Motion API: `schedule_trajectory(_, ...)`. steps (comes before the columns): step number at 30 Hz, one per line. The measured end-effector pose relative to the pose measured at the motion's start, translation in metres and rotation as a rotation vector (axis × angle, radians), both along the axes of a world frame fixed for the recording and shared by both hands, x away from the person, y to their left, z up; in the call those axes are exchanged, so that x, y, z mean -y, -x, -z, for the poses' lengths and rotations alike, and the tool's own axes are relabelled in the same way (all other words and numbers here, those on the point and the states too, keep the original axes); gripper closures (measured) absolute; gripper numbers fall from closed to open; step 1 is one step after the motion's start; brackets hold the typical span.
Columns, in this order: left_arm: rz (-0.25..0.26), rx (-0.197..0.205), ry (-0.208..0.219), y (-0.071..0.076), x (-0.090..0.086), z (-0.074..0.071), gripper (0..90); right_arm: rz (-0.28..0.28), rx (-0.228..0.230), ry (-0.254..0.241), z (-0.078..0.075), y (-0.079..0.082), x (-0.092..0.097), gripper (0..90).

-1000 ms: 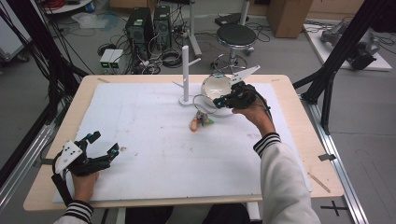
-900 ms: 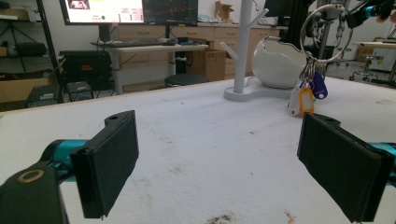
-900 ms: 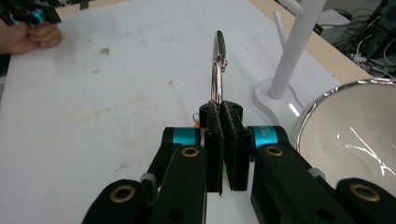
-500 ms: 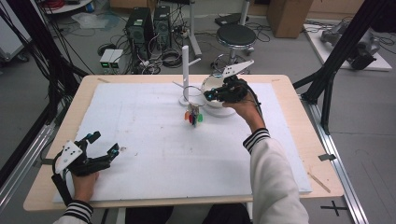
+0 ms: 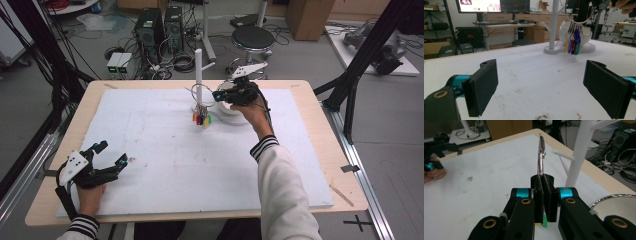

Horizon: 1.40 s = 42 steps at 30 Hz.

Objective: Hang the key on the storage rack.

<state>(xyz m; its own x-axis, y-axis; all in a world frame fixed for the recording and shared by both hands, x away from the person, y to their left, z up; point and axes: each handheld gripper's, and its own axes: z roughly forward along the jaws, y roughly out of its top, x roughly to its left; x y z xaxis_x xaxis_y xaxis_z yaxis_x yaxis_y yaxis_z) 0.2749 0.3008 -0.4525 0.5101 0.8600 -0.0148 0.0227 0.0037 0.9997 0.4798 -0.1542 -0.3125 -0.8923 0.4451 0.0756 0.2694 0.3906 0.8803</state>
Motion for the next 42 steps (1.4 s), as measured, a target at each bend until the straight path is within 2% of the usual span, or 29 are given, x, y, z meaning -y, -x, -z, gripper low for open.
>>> schedule_trajectory(6,0.002,-0.002,-0.004,0.000,0.000,0.000,13.0,0.057,-0.007,-0.032,0.004,-0.005,-0.002,88.5)
schedule_trajectory(11,0.004,-0.005,-0.001,0.000,0.000,0.000,13.0,0.080,-0.004,-0.035,0.008,-0.009,-0.005,88.5)
schedule_trajectory(21,0.003,-0.004,-0.004,0.000,0.000,0.000,13.0,0.118,-0.027,-0.023,0.018,-0.017,-0.008,88.4)
schedule_trajectory(24,0.003,-0.004,-0.006,0.000,0.000,0.000,13.0,0.126,-0.051,-0.033,0.020,-0.018,-0.007,88.4)
schedule_trajectory(29,0.003,-0.009,-0.004,0.000,0.000,0.000,13.0,0.150,-0.051,-0.028,0.023,-0.021,-0.007,88.3)
schedule_trajectory(33,0.004,-0.008,-0.004,0.000,0.000,0.000,13.0,0.174,-0.079,-0.019,0.027,-0.023,-0.008,88.3)
schedule_trajectory(38,0.005,-0.009,-0.003,0.000,0.000,0.000,13.0,0.190,-0.082,-0.010,0.030,-0.024,-0.012,88.2)
schedule_trajectory(42,0.006,-0.008,-0.005,0.000,0.000,0.000,13.0,0.180,-0.079,-0.007,0.030,-0.024,-0.015,86.5)
